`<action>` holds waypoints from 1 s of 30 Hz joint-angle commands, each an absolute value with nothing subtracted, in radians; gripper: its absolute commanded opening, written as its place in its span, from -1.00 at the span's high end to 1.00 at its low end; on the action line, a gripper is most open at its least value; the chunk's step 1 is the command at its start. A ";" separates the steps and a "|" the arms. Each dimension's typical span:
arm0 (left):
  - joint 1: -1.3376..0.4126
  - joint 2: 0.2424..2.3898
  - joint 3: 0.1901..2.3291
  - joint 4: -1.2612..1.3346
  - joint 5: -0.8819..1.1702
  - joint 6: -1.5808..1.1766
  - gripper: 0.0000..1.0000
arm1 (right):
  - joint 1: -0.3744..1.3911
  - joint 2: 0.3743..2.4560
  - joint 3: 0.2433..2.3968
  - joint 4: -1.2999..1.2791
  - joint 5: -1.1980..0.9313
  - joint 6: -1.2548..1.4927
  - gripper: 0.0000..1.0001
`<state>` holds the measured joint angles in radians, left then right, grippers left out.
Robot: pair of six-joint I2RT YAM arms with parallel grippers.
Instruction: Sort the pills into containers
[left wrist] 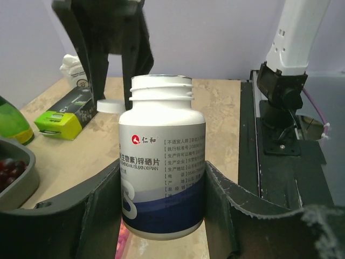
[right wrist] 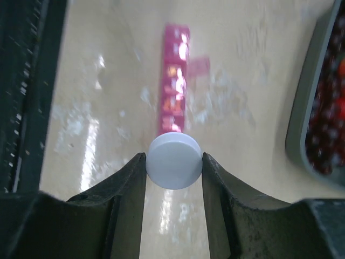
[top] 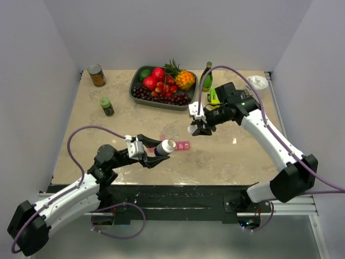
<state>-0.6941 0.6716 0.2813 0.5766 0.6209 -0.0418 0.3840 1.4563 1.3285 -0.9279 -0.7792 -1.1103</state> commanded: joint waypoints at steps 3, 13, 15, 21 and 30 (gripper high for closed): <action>-0.692 0.867 0.321 0.883 0.624 -0.120 1.00 | 0.477 1.399 1.451 -1.068 -1.012 -1.042 0.70; -0.712 0.916 0.370 0.852 0.577 -0.104 1.00 | 0.508 1.368 1.503 -1.106 -1.101 -1.042 0.70; -0.718 0.923 0.388 0.828 0.577 -0.095 1.00 | 0.514 1.367 1.503 -1.089 -1.127 -1.016 0.70; -0.726 0.949 0.405 0.821 0.595 -0.095 1.00 | 0.552 1.370 1.509 -1.048 -1.127 -0.962 0.70; -0.739 0.963 0.414 0.828 0.601 -0.097 1.00 | 0.572 1.377 1.520 -1.039 -1.135 -0.934 0.70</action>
